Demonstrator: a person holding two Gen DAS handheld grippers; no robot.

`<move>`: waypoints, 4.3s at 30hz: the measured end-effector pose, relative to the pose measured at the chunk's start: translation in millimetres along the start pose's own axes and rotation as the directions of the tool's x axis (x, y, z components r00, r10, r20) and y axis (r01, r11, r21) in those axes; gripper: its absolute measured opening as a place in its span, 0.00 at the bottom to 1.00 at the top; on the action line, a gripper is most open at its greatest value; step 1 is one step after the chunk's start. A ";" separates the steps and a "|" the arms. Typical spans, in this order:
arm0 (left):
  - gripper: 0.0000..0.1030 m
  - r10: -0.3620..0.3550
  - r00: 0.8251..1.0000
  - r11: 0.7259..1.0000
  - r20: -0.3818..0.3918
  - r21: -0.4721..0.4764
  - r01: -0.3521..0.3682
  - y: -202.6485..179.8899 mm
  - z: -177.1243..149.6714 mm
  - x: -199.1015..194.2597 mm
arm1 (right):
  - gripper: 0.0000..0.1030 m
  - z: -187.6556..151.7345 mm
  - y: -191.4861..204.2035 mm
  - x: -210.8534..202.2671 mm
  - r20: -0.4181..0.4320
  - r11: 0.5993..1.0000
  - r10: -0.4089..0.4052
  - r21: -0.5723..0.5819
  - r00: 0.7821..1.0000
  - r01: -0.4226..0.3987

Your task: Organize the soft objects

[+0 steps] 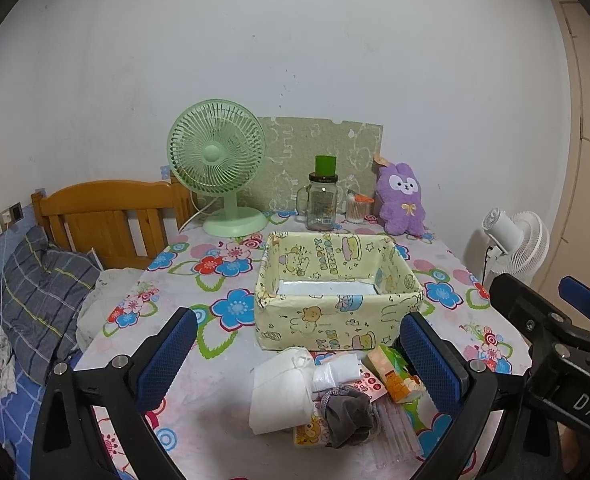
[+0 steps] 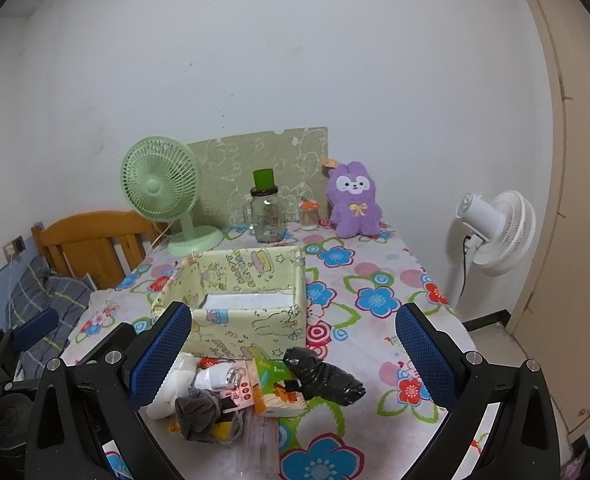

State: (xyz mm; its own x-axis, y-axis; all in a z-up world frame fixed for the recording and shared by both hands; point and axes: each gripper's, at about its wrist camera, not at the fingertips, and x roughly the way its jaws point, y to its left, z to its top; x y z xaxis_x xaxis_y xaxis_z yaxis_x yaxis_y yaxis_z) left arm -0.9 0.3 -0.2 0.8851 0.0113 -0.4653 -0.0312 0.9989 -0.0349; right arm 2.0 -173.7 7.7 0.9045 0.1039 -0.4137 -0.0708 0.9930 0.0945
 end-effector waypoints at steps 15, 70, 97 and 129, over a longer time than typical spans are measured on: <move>0.93 0.003 0.998 1.000 -0.060 0.005 -0.003 5.3 -19.5 27.3 | 1.00 -21.1 2.9 27.3 -0.047 1.000 0.028 0.014 0.999 -0.027; 0.66 -0.077 0.962 0.997 -0.263 -0.043 0.068 16.6 -55.3 95.4 | 0.91 -60.7 26.4 109.1 -0.266 0.996 0.085 0.026 0.960 -0.081; 0.36 -0.070 0.957 0.997 -0.280 0.007 0.075 -15.3 -41.6 106.1 | 0.90 -54.9 -10.7 116.3 -0.276 0.995 0.066 0.091 0.959 -0.043; 0.66 -0.056 0.925 0.993 -0.375 0.075 0.091 -53.3 -52.8 140.2 | 0.28 -67.3 -34.7 162.2 -0.379 0.996 0.046 0.088 0.924 -0.014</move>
State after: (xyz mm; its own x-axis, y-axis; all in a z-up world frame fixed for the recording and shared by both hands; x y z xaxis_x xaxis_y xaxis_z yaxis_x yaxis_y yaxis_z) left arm 100.3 -53.8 -110.2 0.6464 -0.0625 -0.7604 0.0843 0.9964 -0.0103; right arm 122.8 -187.5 -123.7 0.6736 0.1629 -0.7209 -0.0460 0.9827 0.1791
